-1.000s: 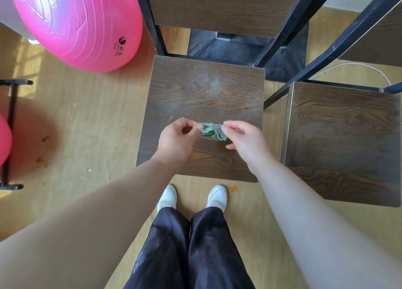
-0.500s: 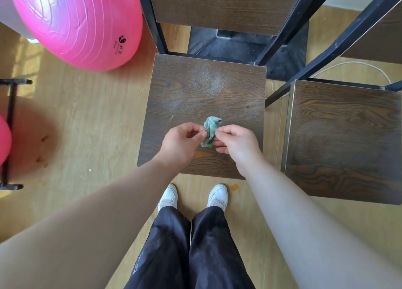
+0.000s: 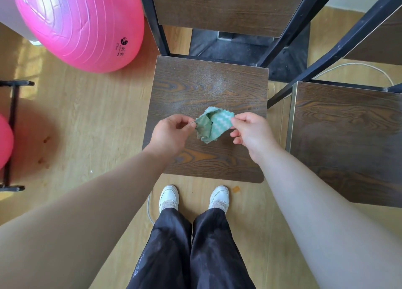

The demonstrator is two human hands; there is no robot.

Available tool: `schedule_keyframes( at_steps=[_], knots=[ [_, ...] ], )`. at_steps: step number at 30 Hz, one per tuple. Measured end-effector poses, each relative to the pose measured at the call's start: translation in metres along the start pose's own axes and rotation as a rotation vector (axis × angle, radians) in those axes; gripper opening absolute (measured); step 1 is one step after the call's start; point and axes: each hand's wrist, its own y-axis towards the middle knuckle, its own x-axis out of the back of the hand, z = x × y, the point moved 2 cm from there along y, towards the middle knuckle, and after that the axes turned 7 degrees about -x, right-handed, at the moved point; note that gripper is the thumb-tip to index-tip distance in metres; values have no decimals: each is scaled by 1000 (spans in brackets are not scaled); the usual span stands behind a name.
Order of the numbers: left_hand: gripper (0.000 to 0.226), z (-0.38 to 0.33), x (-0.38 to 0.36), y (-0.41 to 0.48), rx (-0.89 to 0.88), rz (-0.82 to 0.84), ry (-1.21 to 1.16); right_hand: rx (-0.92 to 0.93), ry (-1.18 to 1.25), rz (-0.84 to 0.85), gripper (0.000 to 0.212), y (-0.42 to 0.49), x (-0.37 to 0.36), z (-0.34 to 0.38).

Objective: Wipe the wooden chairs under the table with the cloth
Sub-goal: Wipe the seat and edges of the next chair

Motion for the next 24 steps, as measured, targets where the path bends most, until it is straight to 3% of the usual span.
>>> schedule_keyframes(
  at_steps=[11,24],
  knots=[
    [8,-26,37,40,-48,-86,79,196,-312,-155,8,16,40,62],
    [13,-81,57,63,-190,-143,26,337,-285,-233,9,12,55,108]
  ],
)
